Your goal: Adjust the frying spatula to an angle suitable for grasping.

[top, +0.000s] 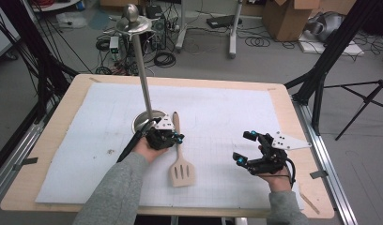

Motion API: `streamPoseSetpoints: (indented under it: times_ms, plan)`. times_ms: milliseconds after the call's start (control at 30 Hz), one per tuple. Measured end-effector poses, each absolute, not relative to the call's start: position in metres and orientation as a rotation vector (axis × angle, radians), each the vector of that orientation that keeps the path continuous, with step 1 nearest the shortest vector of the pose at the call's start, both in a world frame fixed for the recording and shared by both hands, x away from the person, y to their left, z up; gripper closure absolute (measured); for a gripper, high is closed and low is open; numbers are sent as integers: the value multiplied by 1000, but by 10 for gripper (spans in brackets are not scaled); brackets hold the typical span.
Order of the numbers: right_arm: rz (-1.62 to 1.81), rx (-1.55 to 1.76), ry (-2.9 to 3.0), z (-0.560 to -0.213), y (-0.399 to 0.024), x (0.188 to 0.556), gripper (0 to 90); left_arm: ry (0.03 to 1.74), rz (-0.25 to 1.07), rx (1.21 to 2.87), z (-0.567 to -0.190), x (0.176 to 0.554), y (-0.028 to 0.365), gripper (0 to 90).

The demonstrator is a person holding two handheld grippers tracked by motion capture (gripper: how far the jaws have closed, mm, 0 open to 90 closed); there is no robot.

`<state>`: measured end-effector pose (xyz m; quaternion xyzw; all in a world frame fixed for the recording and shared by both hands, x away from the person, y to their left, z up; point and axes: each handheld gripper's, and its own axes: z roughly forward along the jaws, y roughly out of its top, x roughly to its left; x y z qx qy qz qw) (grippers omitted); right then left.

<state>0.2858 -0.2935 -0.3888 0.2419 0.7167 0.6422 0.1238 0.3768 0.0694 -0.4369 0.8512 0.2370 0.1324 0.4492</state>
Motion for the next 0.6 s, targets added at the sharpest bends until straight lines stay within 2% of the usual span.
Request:
streamPoseSetpoints:
  times_ms: [600]
  plan:
    - [1868,705,2094,-390,-294,287,69,523,365,2203,-446,370,54,900]
